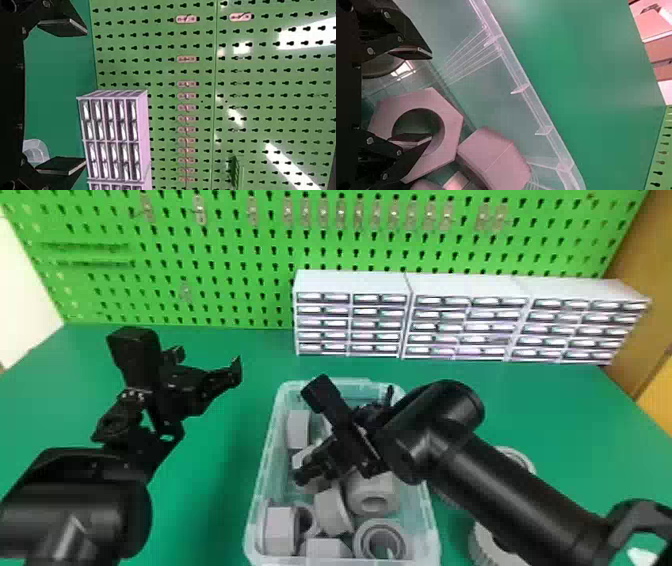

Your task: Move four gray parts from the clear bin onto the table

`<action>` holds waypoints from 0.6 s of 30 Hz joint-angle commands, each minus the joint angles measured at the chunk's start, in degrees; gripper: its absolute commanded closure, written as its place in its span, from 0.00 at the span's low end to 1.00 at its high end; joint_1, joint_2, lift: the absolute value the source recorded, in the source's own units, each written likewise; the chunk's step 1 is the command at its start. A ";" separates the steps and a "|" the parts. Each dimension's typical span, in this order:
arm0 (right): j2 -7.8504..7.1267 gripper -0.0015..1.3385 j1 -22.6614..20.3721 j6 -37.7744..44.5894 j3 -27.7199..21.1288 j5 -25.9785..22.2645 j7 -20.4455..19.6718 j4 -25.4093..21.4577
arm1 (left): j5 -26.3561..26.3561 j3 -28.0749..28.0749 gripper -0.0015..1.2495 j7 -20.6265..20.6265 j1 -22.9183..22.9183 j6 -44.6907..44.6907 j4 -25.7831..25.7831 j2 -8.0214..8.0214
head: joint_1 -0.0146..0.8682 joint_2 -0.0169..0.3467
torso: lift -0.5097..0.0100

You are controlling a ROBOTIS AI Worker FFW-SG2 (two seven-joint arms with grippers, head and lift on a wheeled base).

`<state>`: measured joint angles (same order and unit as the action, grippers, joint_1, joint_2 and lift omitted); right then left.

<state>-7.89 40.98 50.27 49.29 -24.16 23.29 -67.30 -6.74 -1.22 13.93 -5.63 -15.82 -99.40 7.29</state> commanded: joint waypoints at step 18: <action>0.51 0.39 0.59 -2.37 1.95 -1.68 0.09 4.63 | 0.24 -0.10 0.11 0.04 -0.09 0.00 0.09 0.00 | 0.78 0.14 | 0.89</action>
<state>-7.32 41.51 48.31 51.19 -25.84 23.35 -63.79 -6.50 -1.31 13.93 -5.63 -15.82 -99.32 7.29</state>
